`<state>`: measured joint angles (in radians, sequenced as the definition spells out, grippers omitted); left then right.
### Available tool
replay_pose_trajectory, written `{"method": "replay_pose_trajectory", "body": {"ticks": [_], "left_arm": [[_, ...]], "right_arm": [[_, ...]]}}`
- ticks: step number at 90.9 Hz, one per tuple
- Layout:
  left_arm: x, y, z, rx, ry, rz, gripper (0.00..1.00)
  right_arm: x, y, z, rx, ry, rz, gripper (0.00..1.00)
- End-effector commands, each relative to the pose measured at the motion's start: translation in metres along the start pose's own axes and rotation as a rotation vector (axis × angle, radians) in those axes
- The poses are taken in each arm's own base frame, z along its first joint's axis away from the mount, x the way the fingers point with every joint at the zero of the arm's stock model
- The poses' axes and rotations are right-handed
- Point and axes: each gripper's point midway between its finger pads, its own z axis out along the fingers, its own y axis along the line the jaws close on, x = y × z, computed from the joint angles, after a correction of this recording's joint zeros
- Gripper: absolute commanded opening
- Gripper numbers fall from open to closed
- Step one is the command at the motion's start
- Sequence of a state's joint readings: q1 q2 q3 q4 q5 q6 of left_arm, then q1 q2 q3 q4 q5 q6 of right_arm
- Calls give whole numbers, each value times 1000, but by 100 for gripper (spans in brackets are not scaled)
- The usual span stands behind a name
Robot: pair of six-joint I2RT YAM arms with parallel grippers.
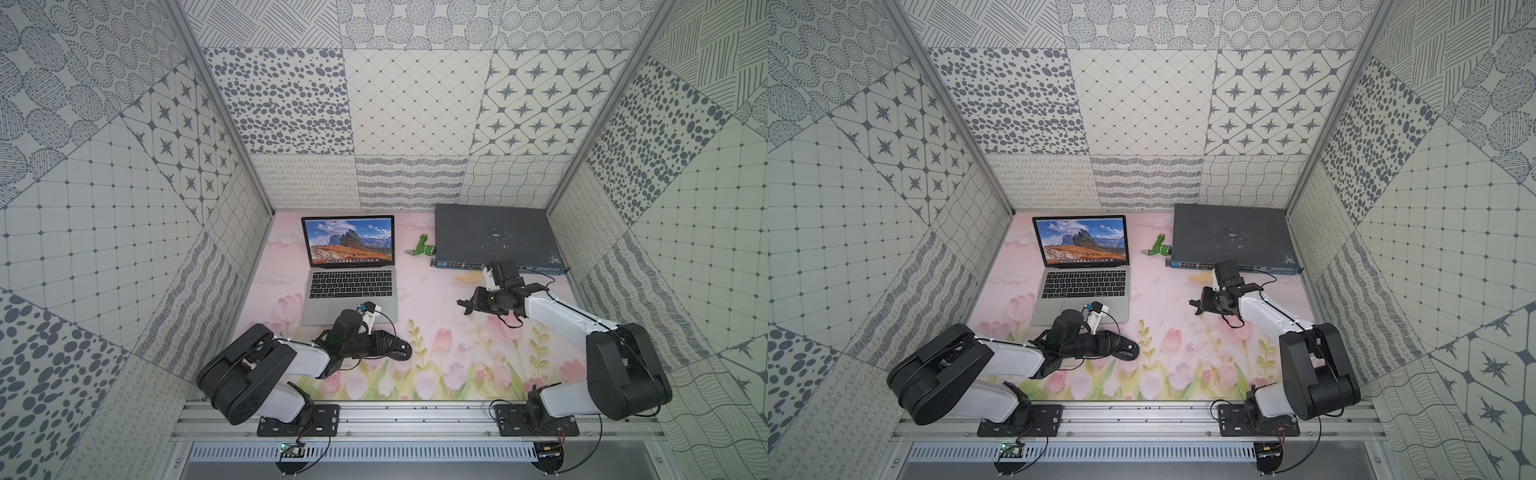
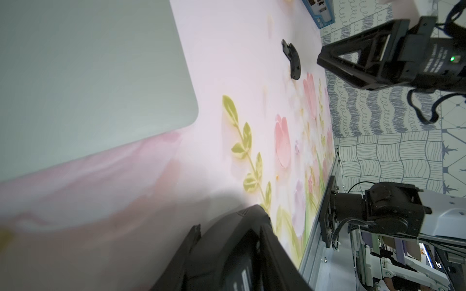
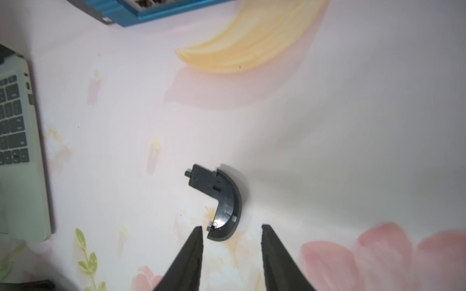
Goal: Remove the wireless mouse receiver from the laptop
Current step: Pick up the lid from the center of the board.
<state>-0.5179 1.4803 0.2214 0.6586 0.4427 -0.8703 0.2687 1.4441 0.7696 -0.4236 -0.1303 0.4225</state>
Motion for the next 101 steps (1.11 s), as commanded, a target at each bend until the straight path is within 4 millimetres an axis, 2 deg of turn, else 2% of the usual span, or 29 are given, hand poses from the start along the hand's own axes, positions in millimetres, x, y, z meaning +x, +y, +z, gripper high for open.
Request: {"method": "replay_pose_trajectory", "body": {"ticks": [1, 11, 25, 48, 83, 101], "left_arm": [[52, 78, -15, -357, 144, -78, 40], [52, 77, -15, -353, 145, -77, 41], [52, 77, -15, -348, 147, -76, 40], [52, 76, -15, -345, 146, -73, 40], [53, 76, -15, -342, 149, -74, 40], [53, 75, -15, -335, 147, -75, 40]], "right_arm": [[8, -1, 10, -5, 39, 39, 36], [11, -6, 20, -5, 66, 69, 30], [12, -10, 33, -26, 89, 101, 28], [10, -9, 34, -49, 95, 106, 23], [18, -1, 34, -82, 120, 122, 20], [18, -1, 35, -76, 122, 123, 13]]}}
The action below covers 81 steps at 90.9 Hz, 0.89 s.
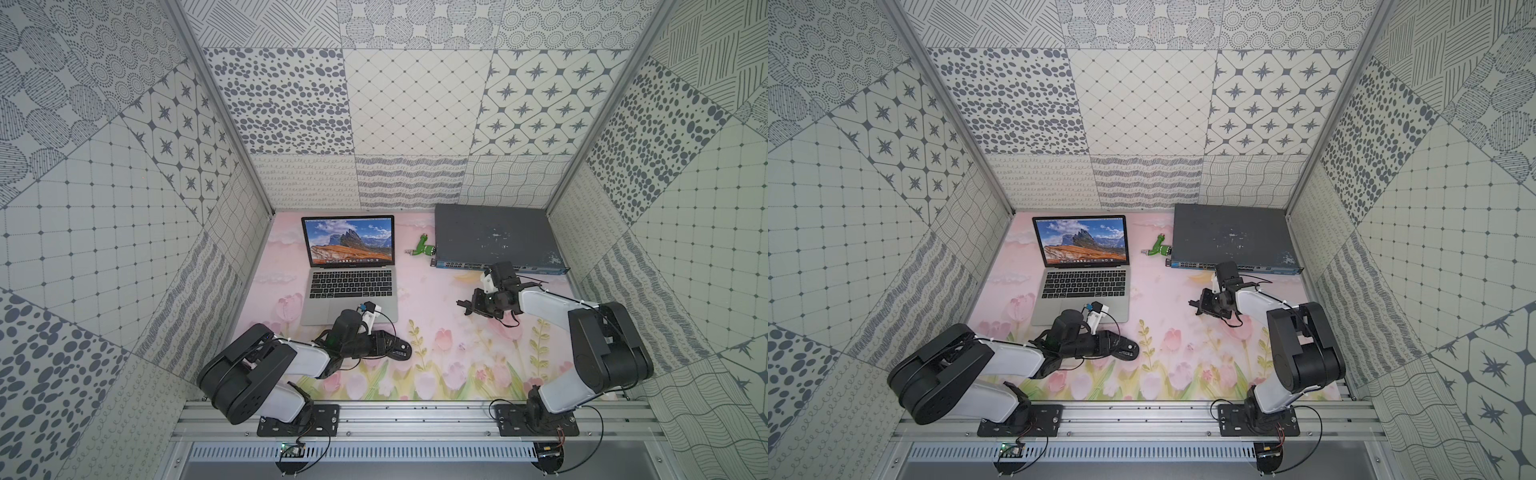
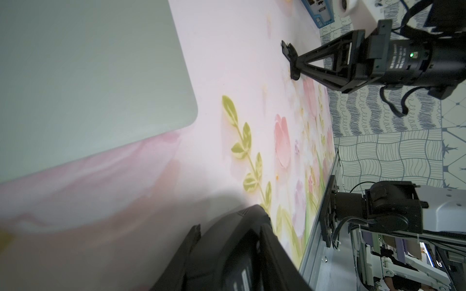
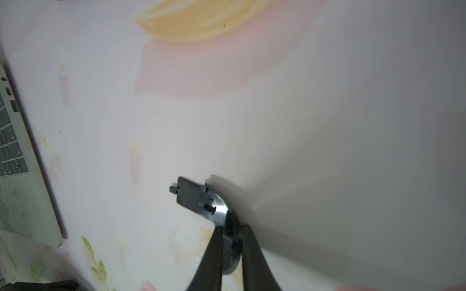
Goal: Remove the wireless mouse receiver from the laptop
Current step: Pick up the lid from the center of the board.
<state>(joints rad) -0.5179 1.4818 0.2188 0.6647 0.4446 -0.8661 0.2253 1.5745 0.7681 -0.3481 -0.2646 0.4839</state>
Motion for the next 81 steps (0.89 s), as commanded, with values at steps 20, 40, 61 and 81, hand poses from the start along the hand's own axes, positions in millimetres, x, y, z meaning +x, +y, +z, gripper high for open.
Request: {"method": "replay_pose_trajectory", "body": {"ticks": [20, 40, 61, 81], "left_arm": [[54, 75, -15, -336, 149, -82, 40], [53, 73, -15, -330, 151, -82, 40], [50, 60, -12, -270, 143, -97, 40], [36, 31, -13, -154, 108, -97, 37]], "right_arm": [[7, -2, 8, 9, 30, 11, 6], [1, -2, 5, 17, 8, -23, 0], [-21, 26, -20, -90, -117, -130, 0], [-24, 62, -53, -185, -268, -295, 0]]}}
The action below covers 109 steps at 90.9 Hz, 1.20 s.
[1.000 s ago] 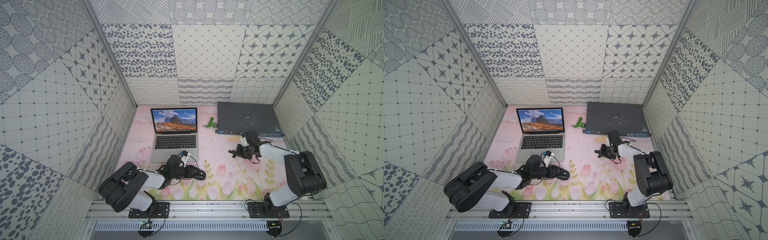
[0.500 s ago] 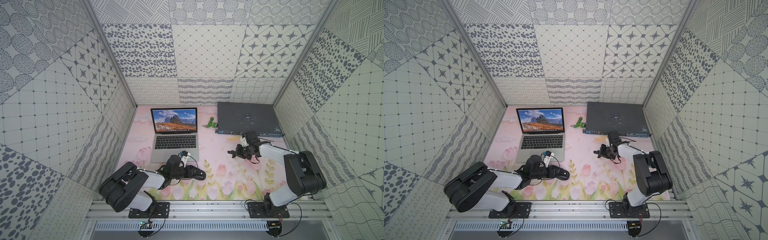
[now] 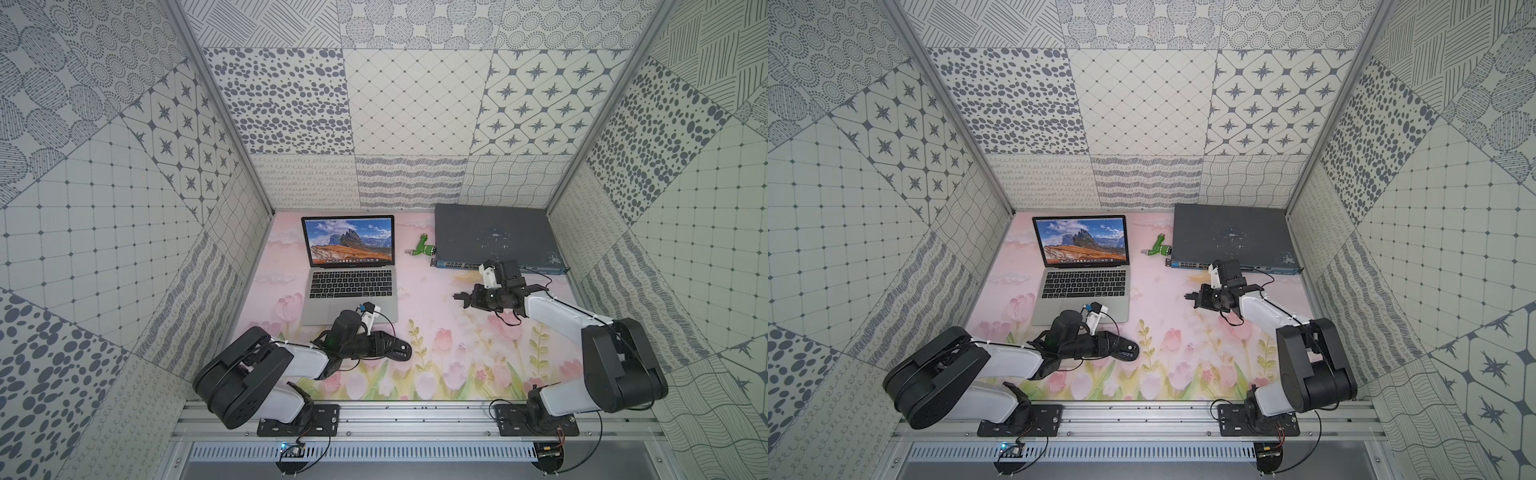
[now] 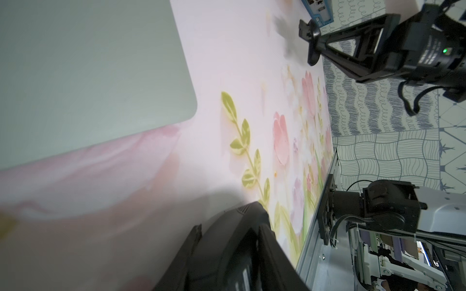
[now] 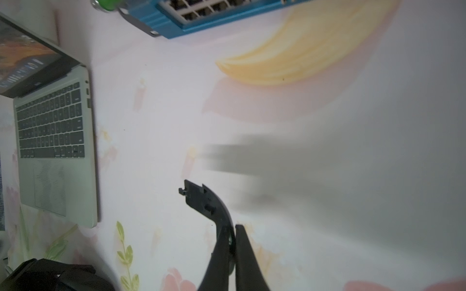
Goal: Remove the wireless mouse receiver from the laptop
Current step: Pick up the lid from the center of the board, then close the lid on the mouse.
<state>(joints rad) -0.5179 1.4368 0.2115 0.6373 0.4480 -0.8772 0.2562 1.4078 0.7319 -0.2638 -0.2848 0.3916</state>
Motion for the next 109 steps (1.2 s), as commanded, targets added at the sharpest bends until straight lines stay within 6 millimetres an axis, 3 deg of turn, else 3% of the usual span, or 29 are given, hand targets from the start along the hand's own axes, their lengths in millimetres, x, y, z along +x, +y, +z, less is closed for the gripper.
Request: {"method": "replay_pose_trajectory", "body": {"ticks": [1, 16, 28, 35, 74, 94, 109], "left_arm": [[35, 34, -9, -159, 110, -91, 37], [26, 17, -15, -114, 82, -75, 35], [23, 10, -21, -107, 74, -71, 33], [19, -2, -25, -67, 58, -69, 32], [-6, -70, -60, 172, -21, -111, 20], [-22, -121, -86, 362, -35, -172, 18], [-32, -147, -108, 452, -51, -243, 18]], "right_arm": [[-12, 28, -13, -78, -109, -130, 0], [-8, 79, -31, -164, -240, -351, 0], [1, 106, -41, -248, -334, -458, 0], [17, 119, -49, -304, -398, -544, 0], [30, 158, -105, -466, -629, -722, 0], [37, 192, -161, -569, -798, -875, 0], [37, 206, -200, -591, -928, -956, 0]]}}
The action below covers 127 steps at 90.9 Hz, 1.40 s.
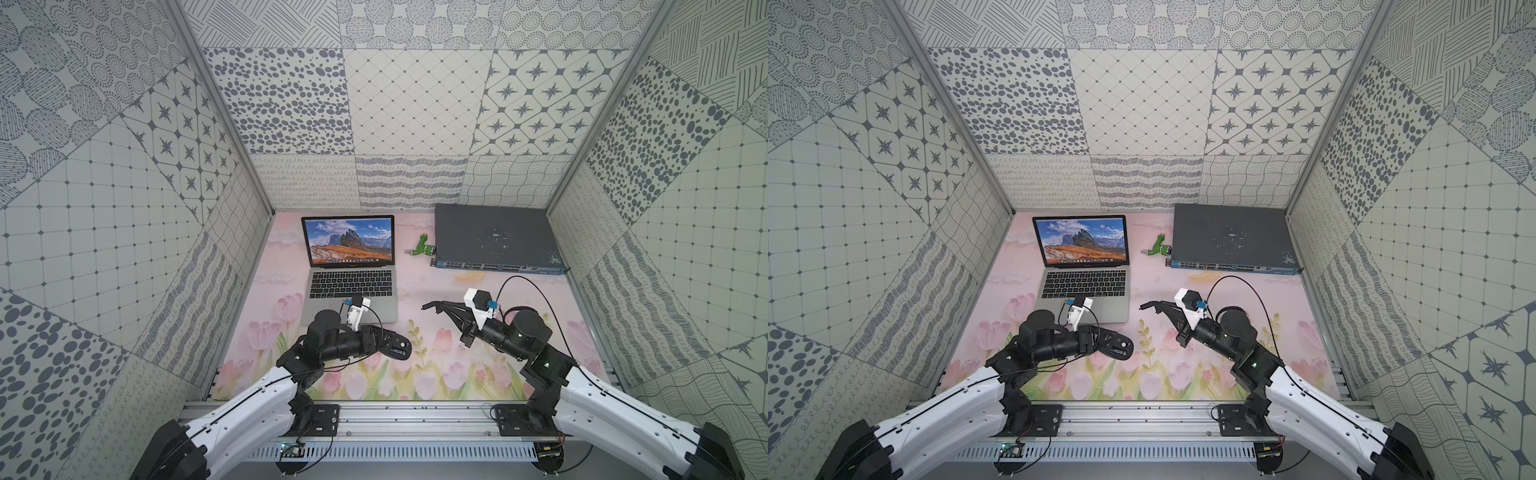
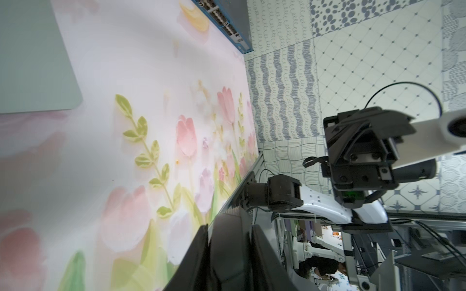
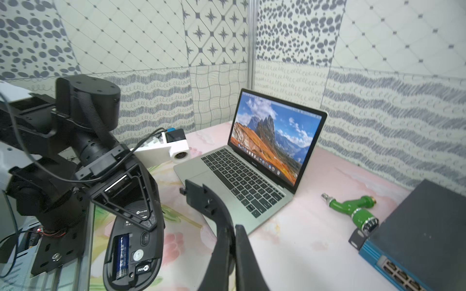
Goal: Remove the wireless mouse receiver from the laptop
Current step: Close the lid on the mouse.
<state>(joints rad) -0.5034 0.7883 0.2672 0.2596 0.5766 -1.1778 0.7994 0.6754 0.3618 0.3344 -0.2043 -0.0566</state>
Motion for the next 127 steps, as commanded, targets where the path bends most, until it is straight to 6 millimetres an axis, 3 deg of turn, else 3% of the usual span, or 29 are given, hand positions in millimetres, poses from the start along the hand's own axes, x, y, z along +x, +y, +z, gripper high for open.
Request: {"method": "replay_pose_trajectory", "body": {"ticks": [1, 19, 33, 53, 86, 114, 127], "left_arm": [[-5, -49, -14, 158, 20, -128, 18], [-18, -73, -27, 230, -43, -211, 14], [-27, -88, -33, 275, -74, -247, 18], [-36, -106, -37, 326, -88, -268, 16], [-41, -116, -40, 370, -99, -287, 15], [-41, -114, -42, 379, -106, -293, 14], [-41, -115, -41, 380, -101, -291, 14]], "right_arm": [[-40, 5, -8, 5, -123, -124, 0], [-70, 15, -5, 43, -194, -343, 0], [-82, 26, -7, 50, -262, -460, 0], [-79, 48, -1, 21, -306, -610, 0], [-59, 84, 10, 39, -336, -844, 0], [-47, 89, 13, 156, -344, -987, 0], [-63, 81, 2, 223, -410, -924, 0]]}}
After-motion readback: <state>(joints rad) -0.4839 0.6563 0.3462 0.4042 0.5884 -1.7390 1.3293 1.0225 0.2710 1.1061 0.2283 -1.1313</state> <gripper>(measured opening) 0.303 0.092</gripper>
